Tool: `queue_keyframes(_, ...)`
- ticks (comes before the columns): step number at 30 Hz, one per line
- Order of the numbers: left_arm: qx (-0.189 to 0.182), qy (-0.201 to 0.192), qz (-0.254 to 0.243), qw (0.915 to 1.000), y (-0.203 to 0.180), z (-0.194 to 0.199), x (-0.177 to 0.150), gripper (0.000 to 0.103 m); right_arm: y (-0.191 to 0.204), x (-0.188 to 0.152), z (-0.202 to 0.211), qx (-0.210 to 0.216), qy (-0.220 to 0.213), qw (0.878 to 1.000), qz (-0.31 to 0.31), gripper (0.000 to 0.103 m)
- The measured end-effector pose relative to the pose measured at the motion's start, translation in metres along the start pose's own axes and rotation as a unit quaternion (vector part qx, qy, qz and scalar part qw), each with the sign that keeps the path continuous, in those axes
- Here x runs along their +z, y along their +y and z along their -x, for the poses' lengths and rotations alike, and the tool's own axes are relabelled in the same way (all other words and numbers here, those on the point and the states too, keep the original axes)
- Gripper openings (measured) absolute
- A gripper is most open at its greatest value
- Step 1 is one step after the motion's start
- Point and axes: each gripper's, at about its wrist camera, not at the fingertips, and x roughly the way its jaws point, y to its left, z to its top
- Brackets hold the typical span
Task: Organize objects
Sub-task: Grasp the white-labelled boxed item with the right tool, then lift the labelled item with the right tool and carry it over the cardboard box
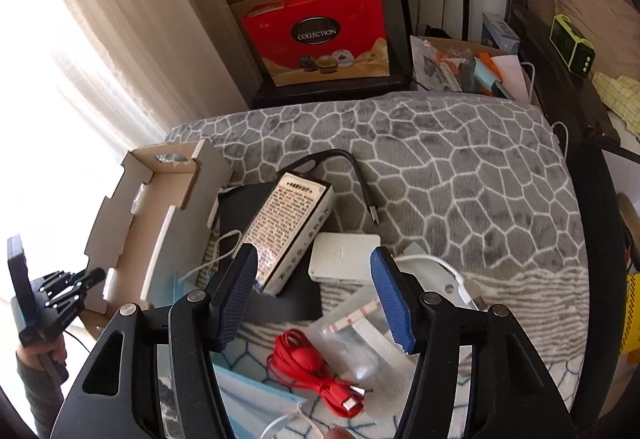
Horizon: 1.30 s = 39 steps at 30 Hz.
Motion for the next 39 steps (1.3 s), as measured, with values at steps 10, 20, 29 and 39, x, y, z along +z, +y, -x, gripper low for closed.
queue_keyframes(10, 0.001, -0.004, 0.016, 0.9999, 0.002, -0.004, 0.001, 0.011, -0.017, 0.025, -0.066, 0.02, 0.057, 0.997, -0.052, 0.06)
queue_keyframes(20, -0.009, -0.008, 0.034, 0.9994, 0.007, -0.007, 0.0, 0.011, -0.021, 0.03, -0.09, 0.057, 0.069, 0.993, -0.072, 0.045)
queue_keyframes(29, -0.009, -0.006, 0.051, 0.9987, 0.008, -0.009, 0.002, 0.011, -0.002, 0.032, -0.067, 0.067, 0.043, 0.996, -0.045, 0.017)
queue_keyframes(39, -0.006, -0.004, 0.06, 0.9982, 0.007, -0.009, 0.003, 0.01, 0.059, 0.042, -0.01, 0.065, -0.02, 0.997, 0.043, 0.015)
